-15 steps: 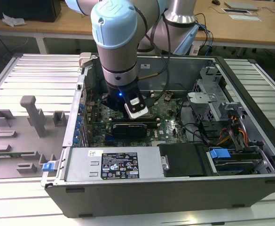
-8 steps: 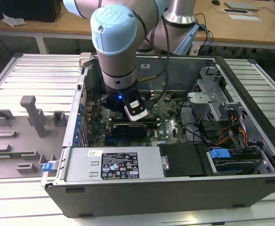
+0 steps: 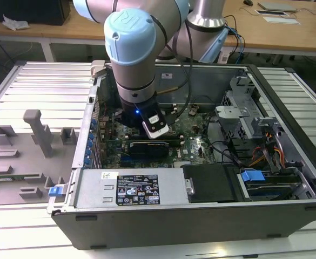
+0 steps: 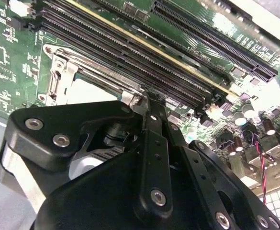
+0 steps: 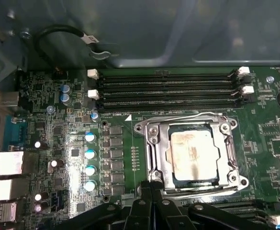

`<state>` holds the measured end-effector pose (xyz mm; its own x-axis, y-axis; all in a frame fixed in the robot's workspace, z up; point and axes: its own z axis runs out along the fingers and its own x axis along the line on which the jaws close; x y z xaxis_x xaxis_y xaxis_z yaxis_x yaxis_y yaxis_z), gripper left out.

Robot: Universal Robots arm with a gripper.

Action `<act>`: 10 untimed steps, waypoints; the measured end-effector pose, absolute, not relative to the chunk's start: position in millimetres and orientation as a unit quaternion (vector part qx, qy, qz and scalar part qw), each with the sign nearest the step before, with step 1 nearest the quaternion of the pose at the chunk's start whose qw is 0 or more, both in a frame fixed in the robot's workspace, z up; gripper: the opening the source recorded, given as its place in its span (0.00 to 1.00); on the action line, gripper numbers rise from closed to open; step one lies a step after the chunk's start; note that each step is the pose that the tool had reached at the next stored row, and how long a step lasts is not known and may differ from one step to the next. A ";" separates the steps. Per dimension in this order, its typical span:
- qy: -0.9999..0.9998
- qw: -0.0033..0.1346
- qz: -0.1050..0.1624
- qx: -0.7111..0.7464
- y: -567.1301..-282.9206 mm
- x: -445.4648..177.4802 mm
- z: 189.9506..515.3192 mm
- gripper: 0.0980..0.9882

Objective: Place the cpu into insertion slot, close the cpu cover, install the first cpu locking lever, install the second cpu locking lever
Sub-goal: 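Install the second cpu locking lever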

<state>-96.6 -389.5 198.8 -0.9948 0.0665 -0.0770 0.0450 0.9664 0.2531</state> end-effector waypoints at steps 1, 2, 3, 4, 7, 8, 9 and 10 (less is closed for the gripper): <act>0.991 0.042 0.127 0.027 -389.1 -97.1 198.1 0.01; 0.991 0.042 0.127 0.027 -388.7 -97.5 197.2 0.01; 0.991 0.042 0.127 0.026 -388.2 -97.9 196.4 0.01; 0.991 0.042 0.126 0.025 -388.1 -97.8 196.4 0.01; 0.991 0.042 0.126 0.025 -388.0 -97.9 196.2 0.01; 0.991 0.042 0.126 0.025 -388.0 -97.9 196.9 0.01; 0.991 0.042 0.126 0.025 -387.9 -97.8 199.0 0.01; 0.991 0.042 0.126 0.025 -388.0 -97.9 204.7 0.01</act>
